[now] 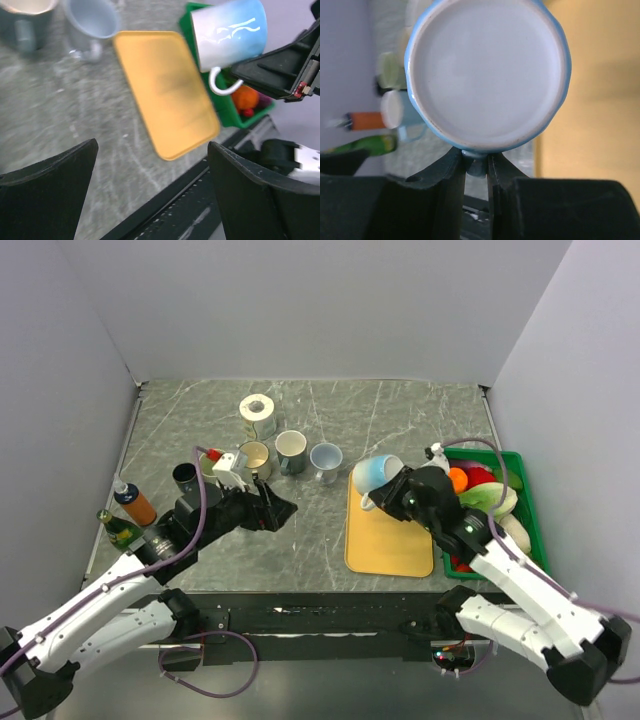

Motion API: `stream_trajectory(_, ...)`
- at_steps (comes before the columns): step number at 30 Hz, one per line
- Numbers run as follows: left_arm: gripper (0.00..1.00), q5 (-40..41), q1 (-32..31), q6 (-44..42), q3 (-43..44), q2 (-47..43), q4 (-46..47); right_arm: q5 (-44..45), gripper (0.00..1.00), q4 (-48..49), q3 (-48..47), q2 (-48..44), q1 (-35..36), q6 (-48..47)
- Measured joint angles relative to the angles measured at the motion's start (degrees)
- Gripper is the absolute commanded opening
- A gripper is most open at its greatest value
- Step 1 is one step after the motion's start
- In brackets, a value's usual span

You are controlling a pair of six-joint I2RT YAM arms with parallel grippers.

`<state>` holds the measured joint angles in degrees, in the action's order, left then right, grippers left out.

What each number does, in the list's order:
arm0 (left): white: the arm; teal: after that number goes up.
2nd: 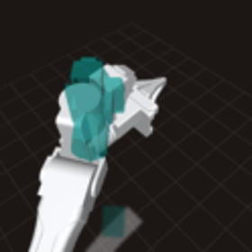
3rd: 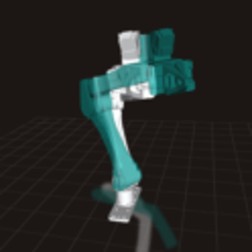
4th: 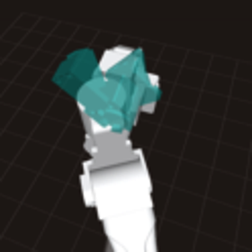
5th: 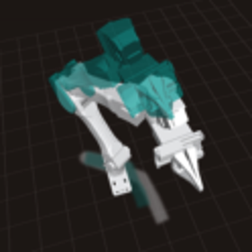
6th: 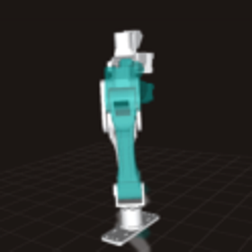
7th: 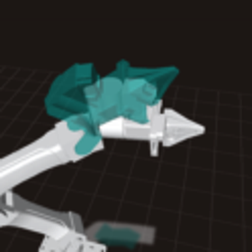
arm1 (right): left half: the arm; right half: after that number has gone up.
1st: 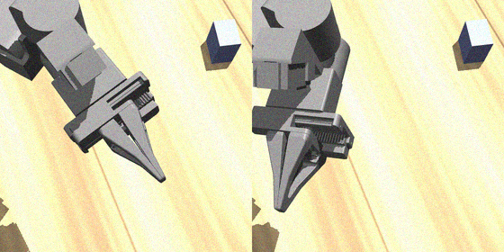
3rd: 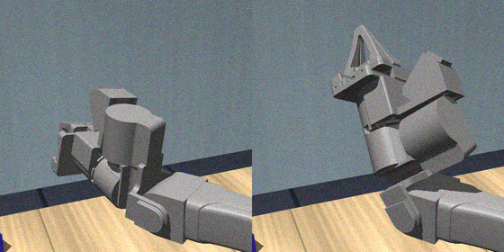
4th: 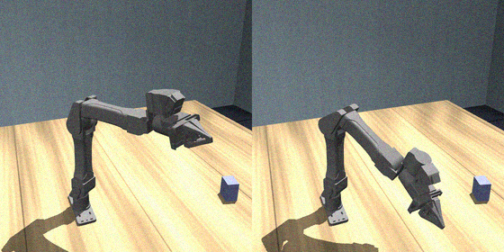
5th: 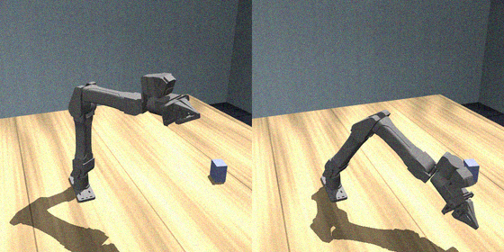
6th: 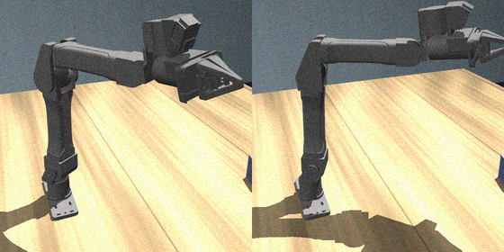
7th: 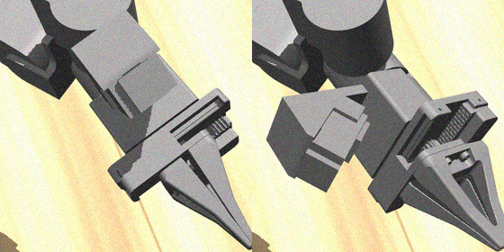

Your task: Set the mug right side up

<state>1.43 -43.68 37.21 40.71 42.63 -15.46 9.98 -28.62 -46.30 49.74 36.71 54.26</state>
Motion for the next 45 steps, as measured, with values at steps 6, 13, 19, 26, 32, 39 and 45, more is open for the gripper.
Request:
stream_trajectory(6,0.96,-11.34,0.0,0.37,0.09,2.19,8.5,-8.74,0.0,9.22,2.62,-10.38,0.0,-2.71)
stream_trajectory(13,0.96,-24.98,-0.07,6.38,0.17,7.23,22.82,-18.58,0.0,27.52,5.57,-11.98,0.0,-2.29)
stream_trajectory(19,0.96,-30.42,-1.73,11.02,0.17,9.81,32.22,-23.12,0.0,37.44,6.58,-10.21,0.39,-1.46)
stream_trajectory(26,0.96,-30.05,-3.08,13.79,0.07,9.79,39.52,-26.21,0.0,43.54,6.6,-8.98,1.42,-0.22)
stream_trajectory(32,0.96,-27.93,-4.42,15.28,0.02,10.8,43.65,-27.71,0.0,46.62,7.48,-8.72,2.73,1.11)
stream_trajectory(39,0.99,-24.74,-4.79,16.09,0.02,11.23,44.81,-29.0,0.0,49.68,9.42,-8.26,4.24,2.01)
stream_trajectory(45,0.81,-23.08,-4.9,16.74,-0.55,10.27,45.44,-29.18,0.0,52.13,10.01,-7.87,5.38,2.12)
